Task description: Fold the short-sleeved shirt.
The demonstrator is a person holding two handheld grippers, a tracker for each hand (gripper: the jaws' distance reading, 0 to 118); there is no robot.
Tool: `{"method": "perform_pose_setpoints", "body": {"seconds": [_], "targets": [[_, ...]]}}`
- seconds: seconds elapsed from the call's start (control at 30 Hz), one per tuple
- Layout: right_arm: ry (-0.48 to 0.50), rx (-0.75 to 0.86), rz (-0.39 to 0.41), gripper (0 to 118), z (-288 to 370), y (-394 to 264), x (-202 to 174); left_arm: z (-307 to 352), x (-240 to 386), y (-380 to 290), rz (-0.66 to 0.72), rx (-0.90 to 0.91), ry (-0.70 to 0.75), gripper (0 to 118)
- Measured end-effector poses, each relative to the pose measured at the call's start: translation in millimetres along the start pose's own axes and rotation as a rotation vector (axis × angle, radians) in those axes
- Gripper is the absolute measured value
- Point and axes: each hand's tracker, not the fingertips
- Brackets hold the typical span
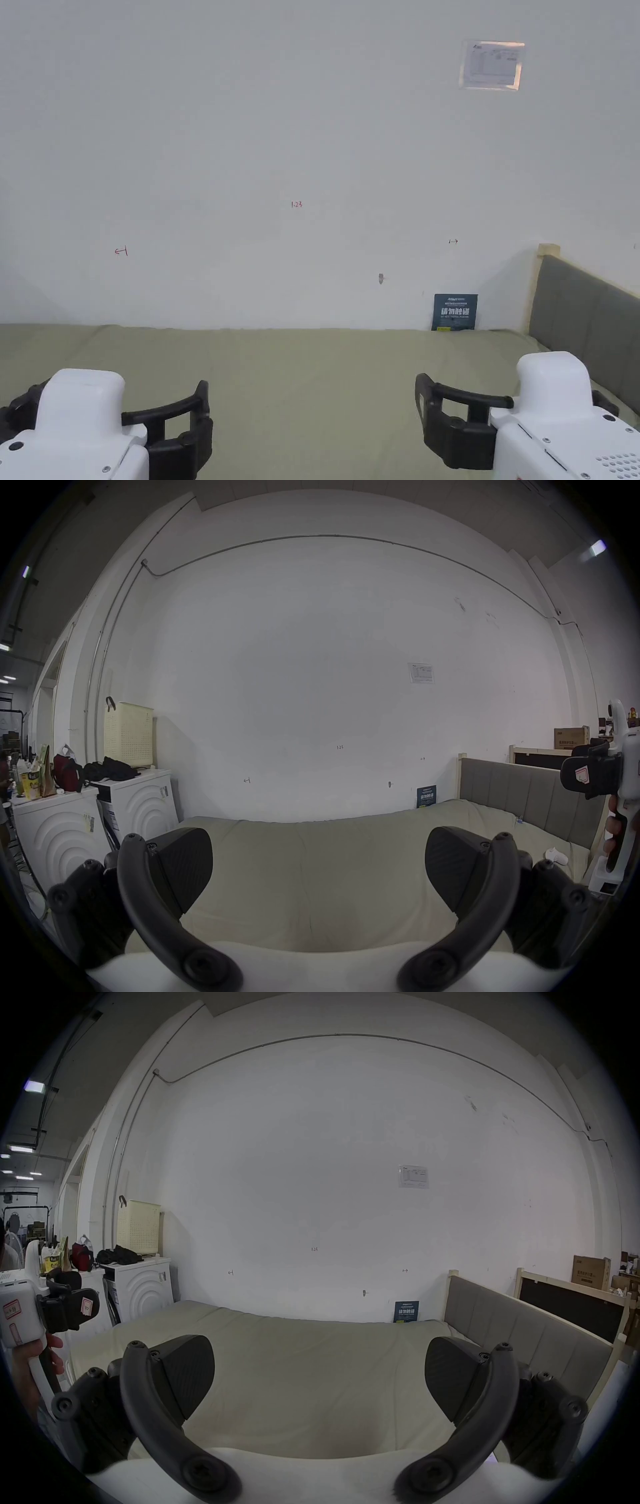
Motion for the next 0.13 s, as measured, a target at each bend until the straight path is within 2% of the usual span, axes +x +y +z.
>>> {"method": "perform_pose_setpoints", "body": {"seconds": [0.13], "targets": [[0.007,-0.006,-0.003,118,-1.3,0.0,0.7,-0.5,-2.0,-0.8,0.007,-0.005,-0.001,118]]}}
